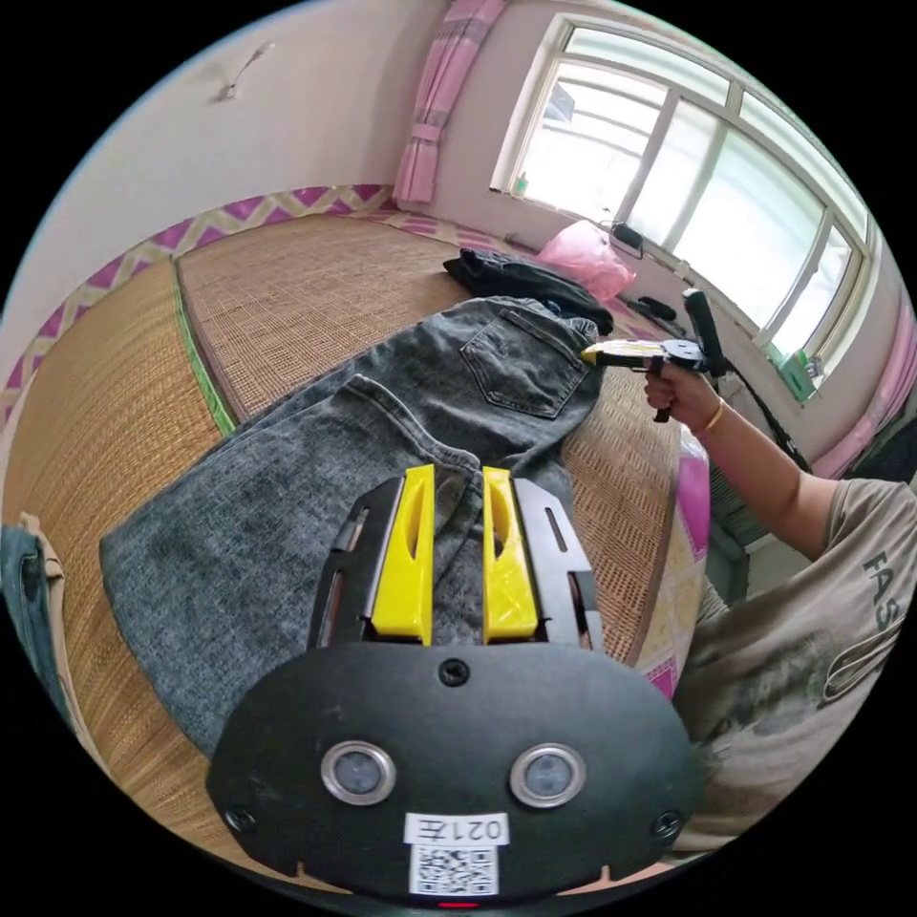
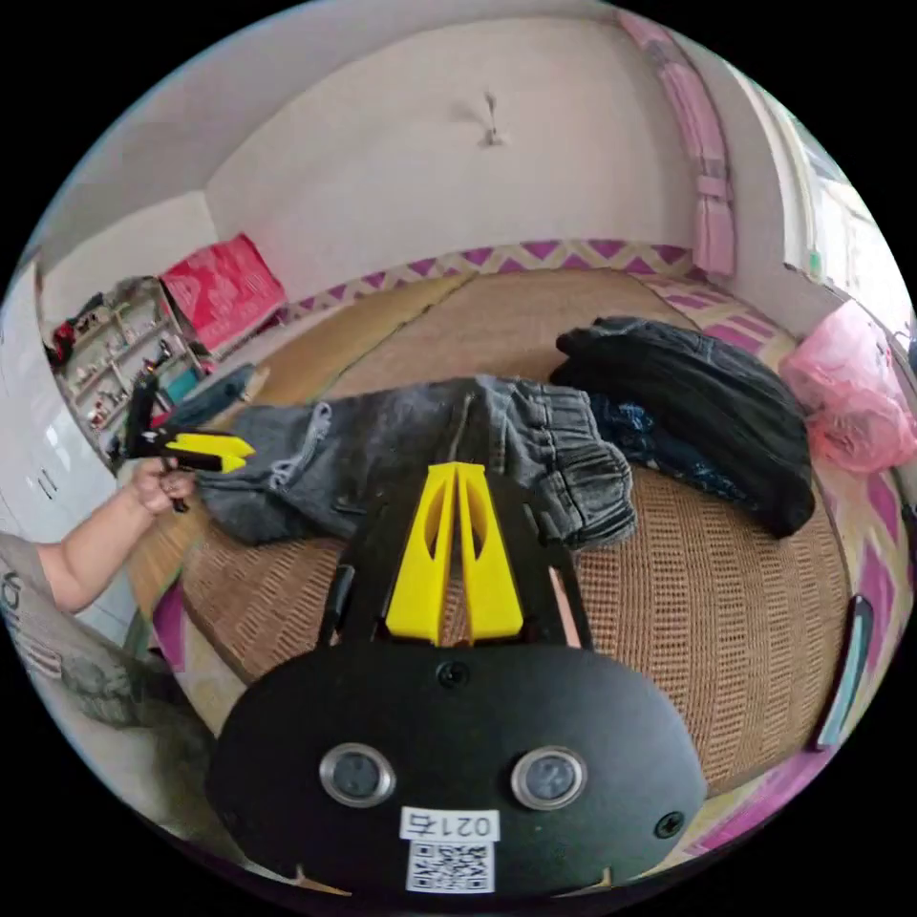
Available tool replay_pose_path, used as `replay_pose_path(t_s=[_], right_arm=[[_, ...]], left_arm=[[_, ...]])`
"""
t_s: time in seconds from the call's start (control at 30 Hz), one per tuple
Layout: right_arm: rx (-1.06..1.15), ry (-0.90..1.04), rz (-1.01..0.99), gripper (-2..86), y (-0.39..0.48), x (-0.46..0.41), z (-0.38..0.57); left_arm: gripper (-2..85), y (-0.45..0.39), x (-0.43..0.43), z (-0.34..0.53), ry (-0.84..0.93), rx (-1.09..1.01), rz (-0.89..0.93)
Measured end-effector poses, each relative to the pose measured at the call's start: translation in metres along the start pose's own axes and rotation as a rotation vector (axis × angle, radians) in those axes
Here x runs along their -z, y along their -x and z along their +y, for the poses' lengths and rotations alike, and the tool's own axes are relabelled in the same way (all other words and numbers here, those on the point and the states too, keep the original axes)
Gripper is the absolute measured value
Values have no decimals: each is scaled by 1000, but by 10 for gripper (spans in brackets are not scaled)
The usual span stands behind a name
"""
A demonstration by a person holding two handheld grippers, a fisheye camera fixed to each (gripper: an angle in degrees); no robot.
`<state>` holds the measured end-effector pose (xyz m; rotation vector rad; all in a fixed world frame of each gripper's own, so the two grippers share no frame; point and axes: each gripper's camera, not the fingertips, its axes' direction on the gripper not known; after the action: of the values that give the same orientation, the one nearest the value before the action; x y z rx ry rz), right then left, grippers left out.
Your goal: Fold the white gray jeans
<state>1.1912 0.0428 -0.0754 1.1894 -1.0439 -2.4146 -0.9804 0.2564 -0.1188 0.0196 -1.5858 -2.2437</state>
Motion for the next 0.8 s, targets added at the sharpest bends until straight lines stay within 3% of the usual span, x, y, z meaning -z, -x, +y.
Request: replay_pose_path(t_s=[0.07, 0.27, 0.43, 0.63, 0.8], right_arm=[[55, 252, 180, -10, -1, -65, -1], [85, 251, 250, -10, 14, -91, 2], [101, 261, 294, -10, 26, -103, 6], [122, 268, 321, -10, 37, -114, 9], [94, 263, 283, -10, 33, -115, 10]], left_arm=[[90, -4, -17, -14, 41, -3, -26], [141, -35, -65, -42, 176, -105, -55], [128, -32, -74, -40, 175, -89, -121], [102, 23, -71, -29, 140, 22, 70], [81, 44, -60, -12, 153, -65, 92]])
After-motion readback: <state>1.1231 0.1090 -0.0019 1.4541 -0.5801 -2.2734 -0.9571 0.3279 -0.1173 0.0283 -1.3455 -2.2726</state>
